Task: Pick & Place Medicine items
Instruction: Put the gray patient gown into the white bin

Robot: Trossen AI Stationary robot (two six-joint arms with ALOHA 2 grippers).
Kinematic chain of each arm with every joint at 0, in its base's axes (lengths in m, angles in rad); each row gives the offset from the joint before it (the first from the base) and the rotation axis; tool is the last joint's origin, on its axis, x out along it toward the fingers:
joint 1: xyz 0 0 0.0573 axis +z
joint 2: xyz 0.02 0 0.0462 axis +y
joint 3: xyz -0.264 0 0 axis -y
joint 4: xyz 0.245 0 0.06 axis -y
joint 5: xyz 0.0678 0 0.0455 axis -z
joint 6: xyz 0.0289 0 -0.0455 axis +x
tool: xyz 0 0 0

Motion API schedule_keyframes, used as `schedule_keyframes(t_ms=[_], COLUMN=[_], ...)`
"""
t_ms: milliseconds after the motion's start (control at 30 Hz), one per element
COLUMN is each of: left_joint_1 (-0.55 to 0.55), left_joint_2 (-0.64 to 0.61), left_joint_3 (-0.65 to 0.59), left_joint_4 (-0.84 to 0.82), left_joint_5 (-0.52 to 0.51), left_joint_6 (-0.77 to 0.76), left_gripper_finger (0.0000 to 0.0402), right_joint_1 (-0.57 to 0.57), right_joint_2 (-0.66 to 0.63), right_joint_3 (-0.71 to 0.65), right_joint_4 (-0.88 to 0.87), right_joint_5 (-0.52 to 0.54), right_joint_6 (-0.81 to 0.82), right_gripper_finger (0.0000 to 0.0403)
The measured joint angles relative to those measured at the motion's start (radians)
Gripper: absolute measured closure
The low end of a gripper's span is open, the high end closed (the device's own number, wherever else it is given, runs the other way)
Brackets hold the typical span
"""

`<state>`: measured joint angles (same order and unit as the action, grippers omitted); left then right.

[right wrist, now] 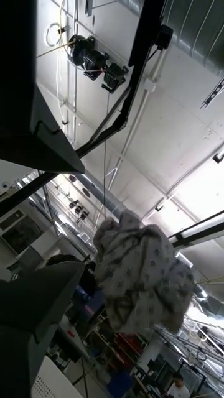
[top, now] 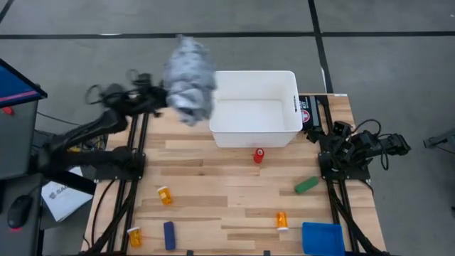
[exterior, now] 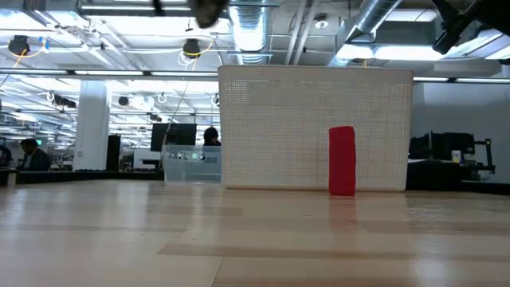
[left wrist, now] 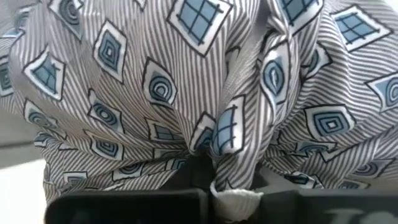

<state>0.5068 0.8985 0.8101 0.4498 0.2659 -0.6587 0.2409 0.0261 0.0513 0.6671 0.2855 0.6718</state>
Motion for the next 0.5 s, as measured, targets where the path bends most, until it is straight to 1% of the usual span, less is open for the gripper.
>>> schedule_keyframes(t_ms=[67, 100, 233, 300, 367, 433, 500], left_joint_1=[-0.047, -0.063, -0.111, -0.13, -0.139, -0.144, -0.151], left_joint_2=[0.116, 0.174, 0.399, 0.492, 0.564, 0.623, 0.674], left_joint_3=[0.047, 0.079, 0.247, 0.336, 0.428, 0.517, 0.577], left_joint_4=[0.002, 0.0, 0.017, -0.011, -0.105, -0.24, -0.363], left_joint_5=[-0.038, -0.041, -0.054, -0.071, -0.102, -0.153, -0.203], left_joint_6=[0.047, 0.062, 0.111, 0.16, 0.226, 0.286, 0.339], left_gripper_finger=[0.0394, 0.0394, 0.0392, 0.0392, 0.0392, 0.0391, 0.0391], right_joint_1=[0.0, 0.0, 0.0, 0.0, 0.0, 0.0, 0.0], right_joint_2=[0.0, 0.0, 0.0, 0.0, 0.0, 0.0, 0.0], right_joint_3=[0.0, 0.0, 0.0, 0.0, 0.0, 0.0, 0.0], right_joint_4=[0.0, 0.0, 0.0, 0.0, -0.001, -0.001, -0.001], right_joint_5=[0.0, 0.0, -0.001, -0.002, -0.003, -0.004, -0.009], right_joint_6=[-0.007, -0.007, -0.007, -0.007, -0.01, -0.01, -0.01], right_gripper_finger=[0.0163, 0.0163, 0.0163, 0.0163, 0.0163, 0.0163, 0.0163])
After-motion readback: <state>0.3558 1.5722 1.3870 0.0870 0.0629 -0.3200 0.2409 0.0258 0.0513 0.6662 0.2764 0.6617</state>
